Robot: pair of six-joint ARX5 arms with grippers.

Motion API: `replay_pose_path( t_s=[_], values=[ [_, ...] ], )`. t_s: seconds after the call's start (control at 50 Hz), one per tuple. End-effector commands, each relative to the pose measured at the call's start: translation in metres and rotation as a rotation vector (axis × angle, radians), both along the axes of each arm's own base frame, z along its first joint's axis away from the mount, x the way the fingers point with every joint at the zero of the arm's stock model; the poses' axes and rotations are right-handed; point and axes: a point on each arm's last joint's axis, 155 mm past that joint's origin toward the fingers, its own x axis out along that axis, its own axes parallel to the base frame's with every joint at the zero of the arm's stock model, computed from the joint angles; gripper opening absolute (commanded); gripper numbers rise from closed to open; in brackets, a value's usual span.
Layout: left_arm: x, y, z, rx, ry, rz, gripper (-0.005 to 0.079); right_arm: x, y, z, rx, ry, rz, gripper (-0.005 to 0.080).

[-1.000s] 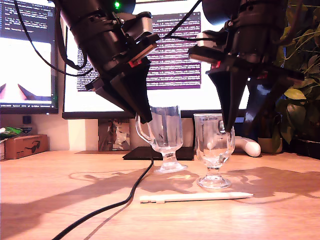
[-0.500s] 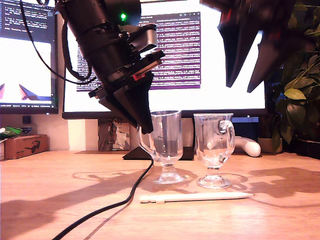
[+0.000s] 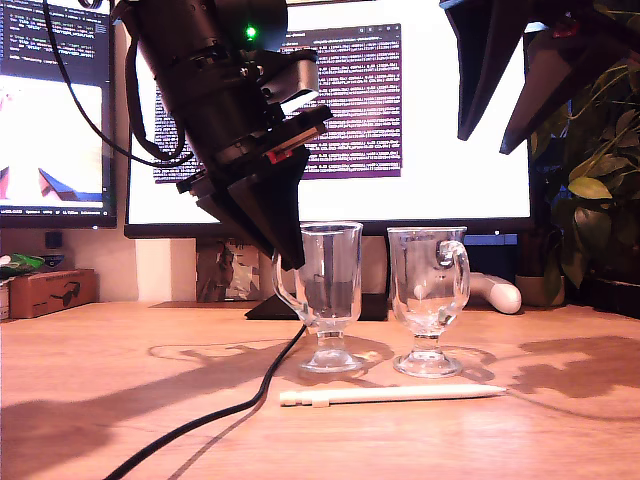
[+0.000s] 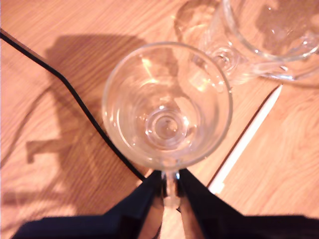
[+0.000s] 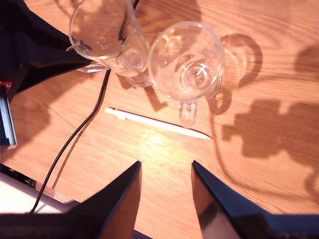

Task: Pick the small glass cups in front of you with each of your hands, and place them behind the white pen

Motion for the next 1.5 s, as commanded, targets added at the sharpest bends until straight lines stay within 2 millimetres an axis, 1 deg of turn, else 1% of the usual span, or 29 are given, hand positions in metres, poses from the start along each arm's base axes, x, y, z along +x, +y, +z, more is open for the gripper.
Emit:
replay_pose_path(
  t_s=[0.0,0.08,0.24,0.38,0.46,0.62,0.72,0.76,0.8,0.84,0.86,0.88,0.9,1.06,1.18,1.24,1.3,1.36,1.38,1.48],
  values=[
    [-0.006,-0.006,-0.003,-0.002,0.009,-0.016,0.012,0.001,0.004,0.008,0.017,-0.017,0.005,0.0288],
    [-0.009,-0.008,-0.003,0.0,0.012,-0.023,0.0155,0.0,0.004,0.007,0.015,-0.014,0.005,0.0288],
    [-0.012,-0.008,-0.004,0.006,0.018,-0.027,0.0155,-0.001,0.003,0.007,0.013,-0.011,0.006,0.0288],
    [-0.019,-0.001,-0.004,0.03,0.044,-0.026,0.0155,-0.001,0.003,0.007,0.013,-0.011,0.007,0.0288],
    [-0.02,0.004,0.002,0.028,0.041,-0.022,0.0155,-0.001,0.004,0.008,0.015,-0.014,0.007,0.0288],
    [-0.022,0.008,0.024,0.001,0.007,-0.017,0.0155,-0.003,0.002,0.007,0.004,-0.013,0.025,0.0286],
    [-0.026,0.017,0.035,0.0,0.001,-0.007,0.0144,-0.008,-0.001,0.004,-0.019,0.002,0.049,0.0275],
    [-0.027,0.021,0.039,0.002,0.0,0.001,0.0135,-0.009,-0.003,0.003,-0.027,0.003,0.055,0.0237],
    [-0.029,0.027,0.041,0.009,0.006,0.006,0.0094,-0.008,-0.004,0.003,-0.035,-0.003,0.061,0.0174],
    [-0.03,0.032,0.042,0.016,0.013,0.016,0.0023,-0.007,-0.005,0.003,-0.041,-0.008,0.064,0.0057],
    [-0.031,0.036,0.043,0.021,0.017,0.022,-0.0014,-0.005,-0.007,0.003,-0.054,-0.017,0.057,-0.0005],
    [-0.031,0.039,0.043,0.024,0.02,0.028,-0.003,-0.003,-0.009,0.002,-0.061,-0.023,0.052,-0.002],
    [-0.03,0.041,0.043,0.026,0.022,0.035,-0.0019,-0.002,-0.011,0.002,-0.072,-0.031,0.045,0.0],
    [-0.014,0.063,0.047,0.04,0.001,0.101,-0.0019,0.027,-0.037,0.007,-0.175,-0.141,-0.052,-0.0003],
    [0.001,0.08,0.048,0.038,-0.013,0.161,-0.0019,0.046,-0.061,0.011,-0.22,-0.193,-0.122,-0.0009],
    [0.007,0.09,0.045,0.036,-0.013,0.194,-0.0019,0.057,-0.073,0.012,-0.218,-0.211,-0.164,-0.0008],
    [0.012,0.103,0.039,0.034,-0.017,0.23,-0.0019,0.065,-0.09,0.012,-0.223,-0.215,-0.21,-0.0008],
    [0.016,0.115,0.034,0.029,-0.025,0.267,-0.0019,0.07,-0.103,0.012,-0.239,-0.22,-0.224,-0.0008],
    [0.018,0.121,0.032,0.027,-0.028,0.281,-0.0019,0.072,-0.11,0.012,-0.245,-0.221,-0.238,-0.0008],
    [0.024,0.142,0.025,0.002,-0.062,0.349,-0.0019,0.079,-0.136,0.013,-0.249,-0.218,-0.318,-0.0008]
  ],
)
